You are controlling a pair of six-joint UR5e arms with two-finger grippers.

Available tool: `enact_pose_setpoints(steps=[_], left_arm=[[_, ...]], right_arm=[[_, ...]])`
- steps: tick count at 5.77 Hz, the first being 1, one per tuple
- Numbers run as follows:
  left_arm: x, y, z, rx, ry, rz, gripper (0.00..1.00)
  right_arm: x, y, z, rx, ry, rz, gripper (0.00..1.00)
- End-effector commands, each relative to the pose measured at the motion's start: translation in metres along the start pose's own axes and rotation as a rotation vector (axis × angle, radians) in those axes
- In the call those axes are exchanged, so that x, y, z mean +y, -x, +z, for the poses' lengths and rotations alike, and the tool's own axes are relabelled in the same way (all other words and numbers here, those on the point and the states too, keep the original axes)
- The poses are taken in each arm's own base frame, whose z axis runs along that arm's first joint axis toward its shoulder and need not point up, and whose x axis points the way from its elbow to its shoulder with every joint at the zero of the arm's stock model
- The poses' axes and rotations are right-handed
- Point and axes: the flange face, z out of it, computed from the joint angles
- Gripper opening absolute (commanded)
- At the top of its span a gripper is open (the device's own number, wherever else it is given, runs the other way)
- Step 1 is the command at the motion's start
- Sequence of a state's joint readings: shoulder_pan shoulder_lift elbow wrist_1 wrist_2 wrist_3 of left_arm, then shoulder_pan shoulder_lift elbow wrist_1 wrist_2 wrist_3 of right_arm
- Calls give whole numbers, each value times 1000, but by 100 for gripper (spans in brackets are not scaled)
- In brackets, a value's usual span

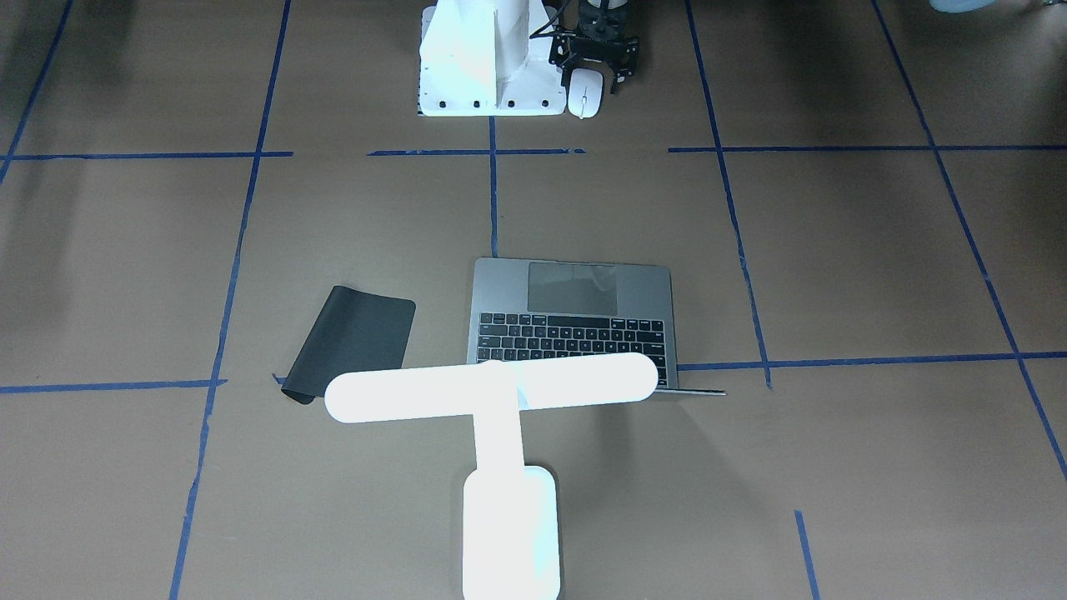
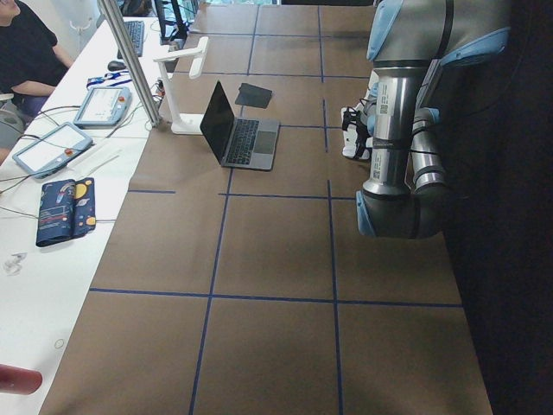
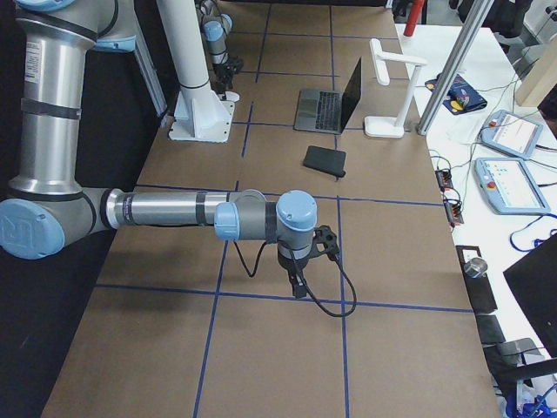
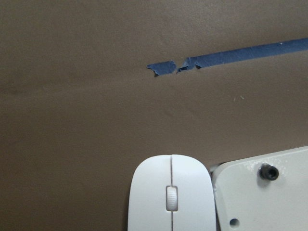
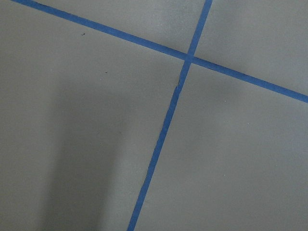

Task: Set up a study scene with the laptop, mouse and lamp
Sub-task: 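Lower the left gripper and grasp the white mouse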

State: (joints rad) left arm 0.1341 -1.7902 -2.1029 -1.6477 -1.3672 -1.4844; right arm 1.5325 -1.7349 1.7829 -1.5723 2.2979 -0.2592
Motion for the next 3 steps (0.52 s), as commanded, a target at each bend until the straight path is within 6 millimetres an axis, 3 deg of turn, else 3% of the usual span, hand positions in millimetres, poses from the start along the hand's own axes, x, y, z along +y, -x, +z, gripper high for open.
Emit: enact_pose_setpoints(steps=[1, 3], left_arm=[[0, 0, 1, -2, 1, 1, 88], [1, 0, 2, -4, 4, 3, 85]], right_arm=[[0, 0, 0, 0, 0, 0, 100], [0, 0, 0, -1, -1, -1, 100]])
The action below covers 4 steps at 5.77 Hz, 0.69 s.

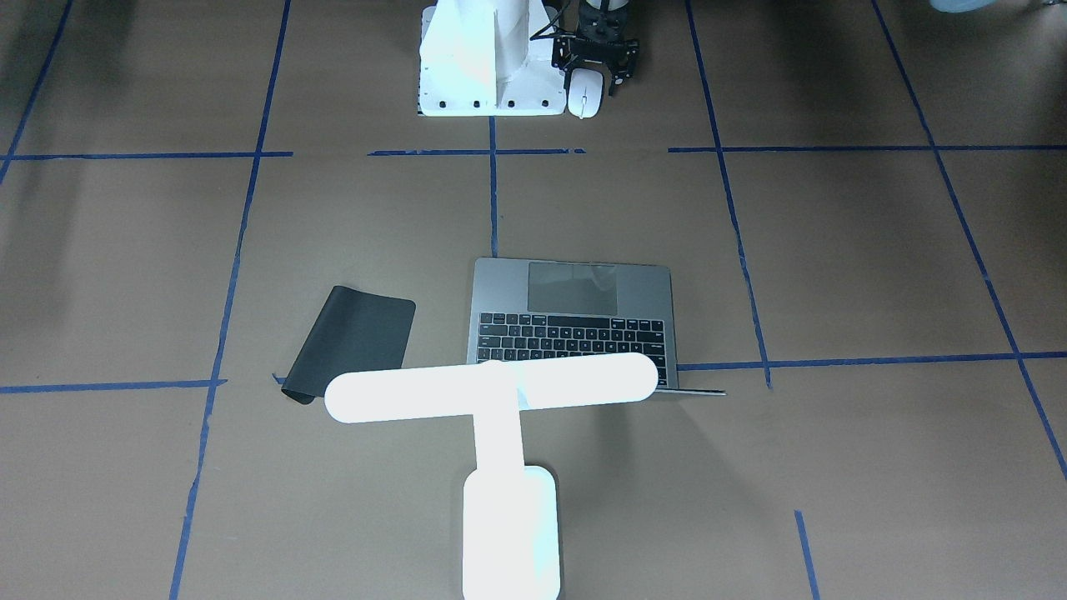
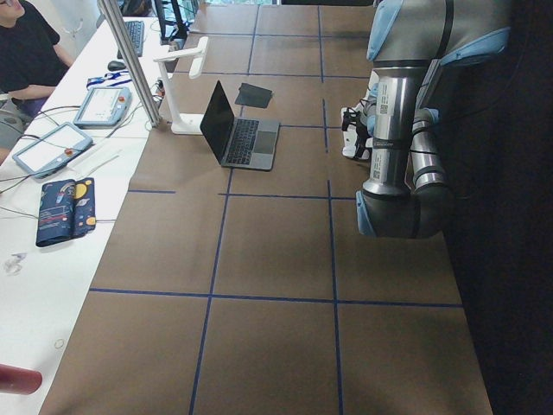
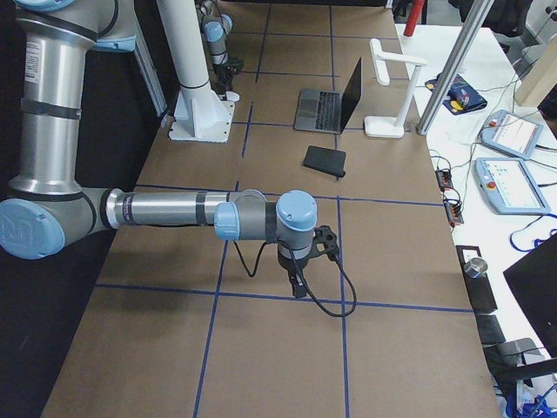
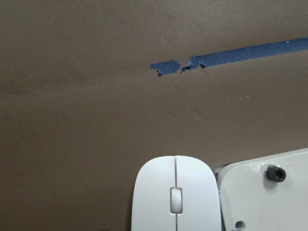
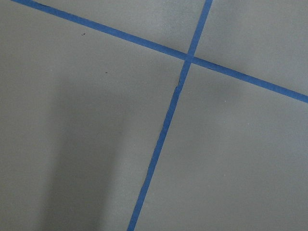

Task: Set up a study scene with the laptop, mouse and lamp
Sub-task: 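Lower the left gripper and grasp the white mouse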

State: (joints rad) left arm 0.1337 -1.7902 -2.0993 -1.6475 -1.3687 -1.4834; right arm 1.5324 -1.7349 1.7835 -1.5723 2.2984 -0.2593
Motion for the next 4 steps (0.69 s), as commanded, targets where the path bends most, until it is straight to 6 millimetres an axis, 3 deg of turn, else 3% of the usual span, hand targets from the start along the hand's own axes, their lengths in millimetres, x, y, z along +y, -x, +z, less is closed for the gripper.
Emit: enact_pose_setpoints(steps=[1, 4], left_arm=[[1, -1, 0, 0, 4, 1, 85], [2, -1, 2, -3, 7, 3, 85]], right_arm=[[1, 0, 0, -1, 0, 1, 100], [4, 0, 2, -2, 4, 4, 100]])
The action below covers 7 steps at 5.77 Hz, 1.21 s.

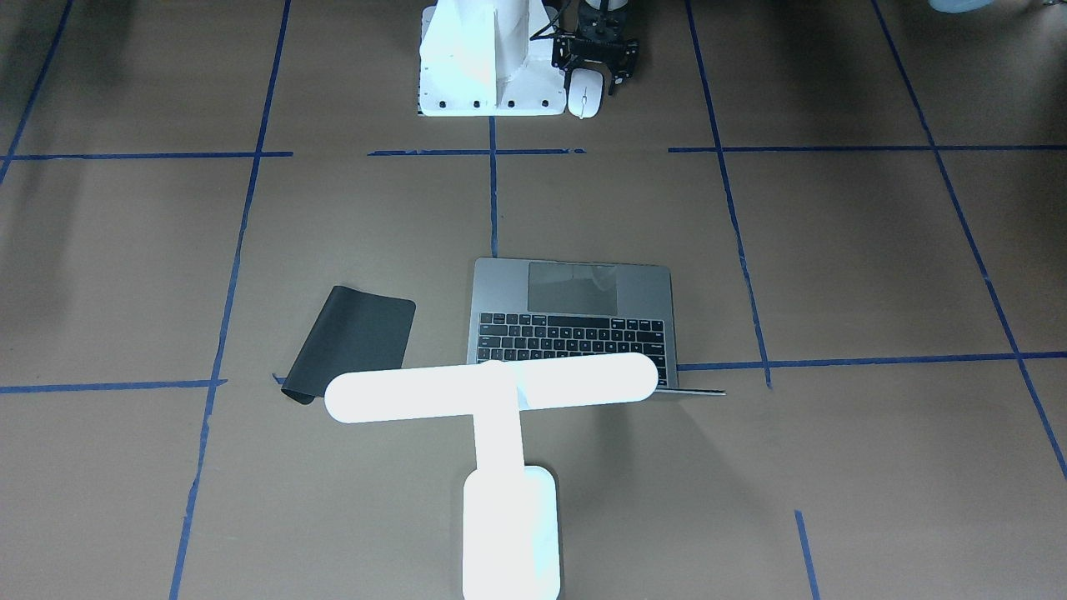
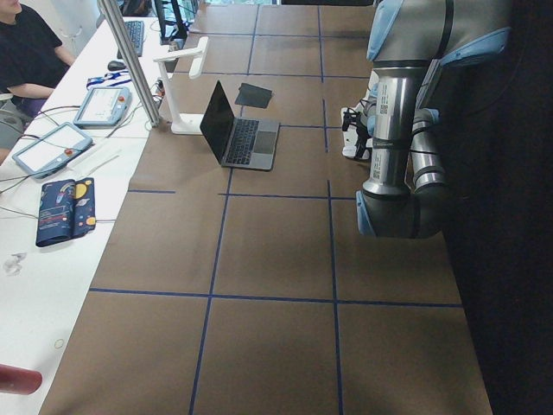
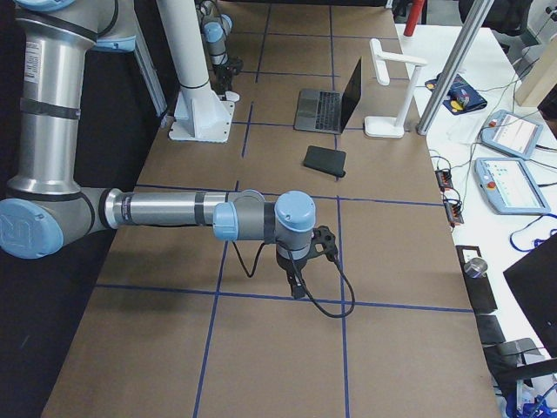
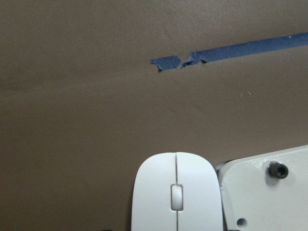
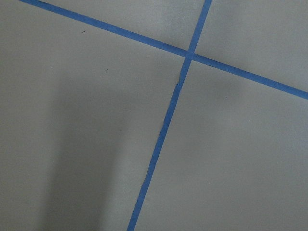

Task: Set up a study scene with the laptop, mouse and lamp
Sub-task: 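Lower the left gripper and grasp the white mouse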

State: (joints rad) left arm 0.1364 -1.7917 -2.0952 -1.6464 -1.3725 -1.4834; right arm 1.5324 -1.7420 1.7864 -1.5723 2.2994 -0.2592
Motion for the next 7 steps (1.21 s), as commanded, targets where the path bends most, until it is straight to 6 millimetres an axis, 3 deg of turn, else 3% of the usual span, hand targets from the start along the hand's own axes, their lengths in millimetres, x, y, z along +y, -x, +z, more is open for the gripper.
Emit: enact_pose_setpoints(steps=[1, 2, 4, 5, 7], left_arm=[[0, 0, 0, 3, 2, 0, 85], [0, -1, 0, 7, 1, -1, 79], [0, -2, -2, 14, 8, -2, 45], [1, -3, -7, 26, 47, -8, 41], [-35, 4, -31, 50, 21, -55, 34]], right_arm=[[0, 0, 0, 0, 0, 0, 100], [0, 0, 0, 0, 0, 0, 100], [0, 0, 0, 0, 0, 0, 100], [0, 0, 0, 0, 0, 0, 100], [-1, 2, -1, -10, -5, 2, 100]])
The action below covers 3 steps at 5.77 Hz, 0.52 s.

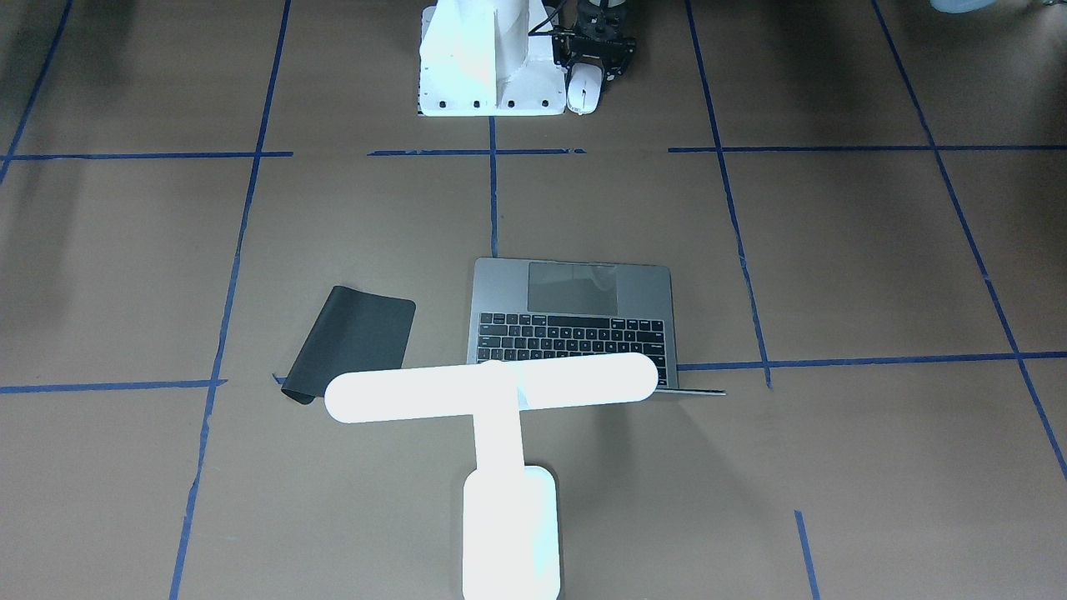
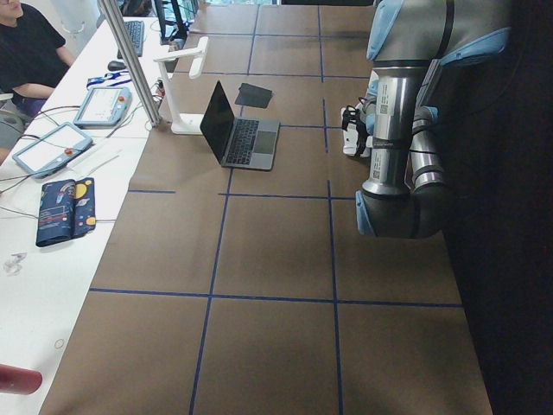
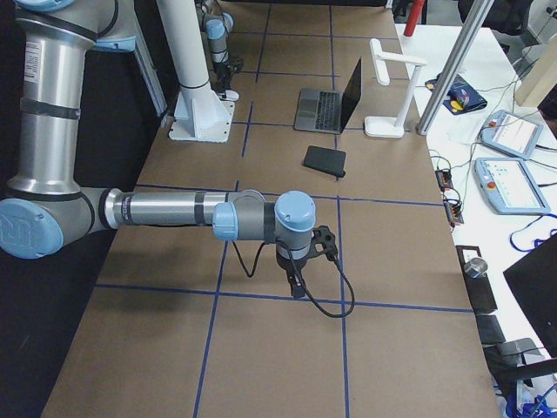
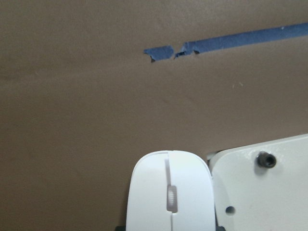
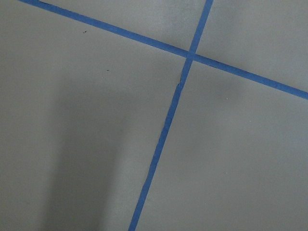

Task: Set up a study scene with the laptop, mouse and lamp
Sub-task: 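Carry the white mouse over onto the black mouse pad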

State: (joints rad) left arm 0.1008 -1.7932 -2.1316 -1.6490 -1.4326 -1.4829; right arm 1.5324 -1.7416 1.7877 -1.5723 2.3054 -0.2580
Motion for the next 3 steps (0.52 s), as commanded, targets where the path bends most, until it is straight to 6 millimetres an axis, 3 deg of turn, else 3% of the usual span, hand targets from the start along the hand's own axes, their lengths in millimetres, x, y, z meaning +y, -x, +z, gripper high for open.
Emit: enact_pose_setpoints(steps=[1, 3], left_arm=[[-45, 13, -18, 9, 8, -61, 34], [-105, 0, -47, 39, -76, -25, 34]], right_arm=[[-1, 1, 0, -4, -2, 2, 100], [0, 1, 0, -5, -1, 3, 100]])
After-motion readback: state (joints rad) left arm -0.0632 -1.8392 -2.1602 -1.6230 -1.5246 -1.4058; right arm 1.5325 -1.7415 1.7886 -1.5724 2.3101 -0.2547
